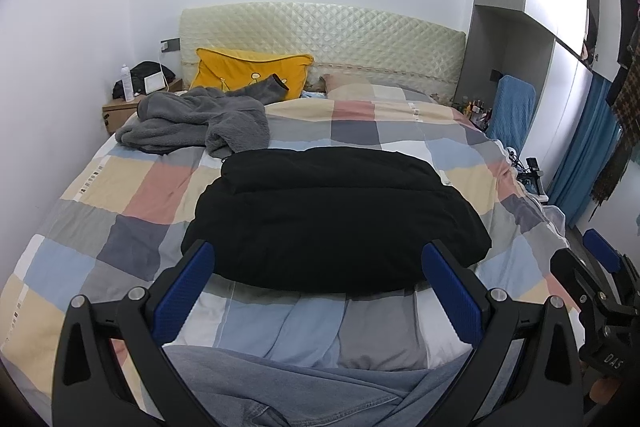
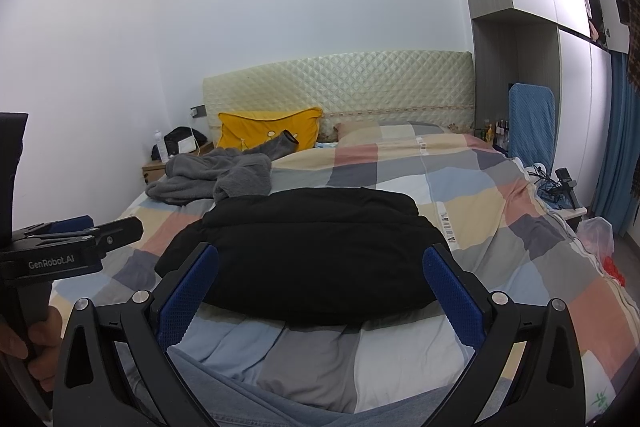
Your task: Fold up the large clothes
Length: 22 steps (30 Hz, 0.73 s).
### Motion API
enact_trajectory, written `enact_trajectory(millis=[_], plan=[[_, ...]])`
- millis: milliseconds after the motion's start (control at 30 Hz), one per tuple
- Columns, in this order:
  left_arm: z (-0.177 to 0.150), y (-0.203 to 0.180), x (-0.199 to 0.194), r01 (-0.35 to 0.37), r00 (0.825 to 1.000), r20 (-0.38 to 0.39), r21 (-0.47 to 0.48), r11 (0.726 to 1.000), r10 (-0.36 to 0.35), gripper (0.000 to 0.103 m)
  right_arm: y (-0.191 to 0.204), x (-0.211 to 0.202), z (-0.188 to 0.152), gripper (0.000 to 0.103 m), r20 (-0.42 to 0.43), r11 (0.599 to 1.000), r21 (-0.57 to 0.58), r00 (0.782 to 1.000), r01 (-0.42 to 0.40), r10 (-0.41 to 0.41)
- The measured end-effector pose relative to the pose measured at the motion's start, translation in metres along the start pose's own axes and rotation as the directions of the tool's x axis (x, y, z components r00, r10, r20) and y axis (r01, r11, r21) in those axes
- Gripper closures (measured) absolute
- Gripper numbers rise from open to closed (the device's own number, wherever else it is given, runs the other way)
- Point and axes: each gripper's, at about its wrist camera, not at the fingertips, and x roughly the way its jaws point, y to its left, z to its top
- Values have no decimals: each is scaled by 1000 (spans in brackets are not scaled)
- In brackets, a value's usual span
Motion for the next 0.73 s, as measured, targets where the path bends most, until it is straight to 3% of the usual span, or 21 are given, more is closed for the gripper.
enact_trajectory(millis=[733], plan=[[-1,0,-1,10,1000,-2,4,1000,-10,0,1,-1,-3,0,-4,1000,5,1000,-5,5]])
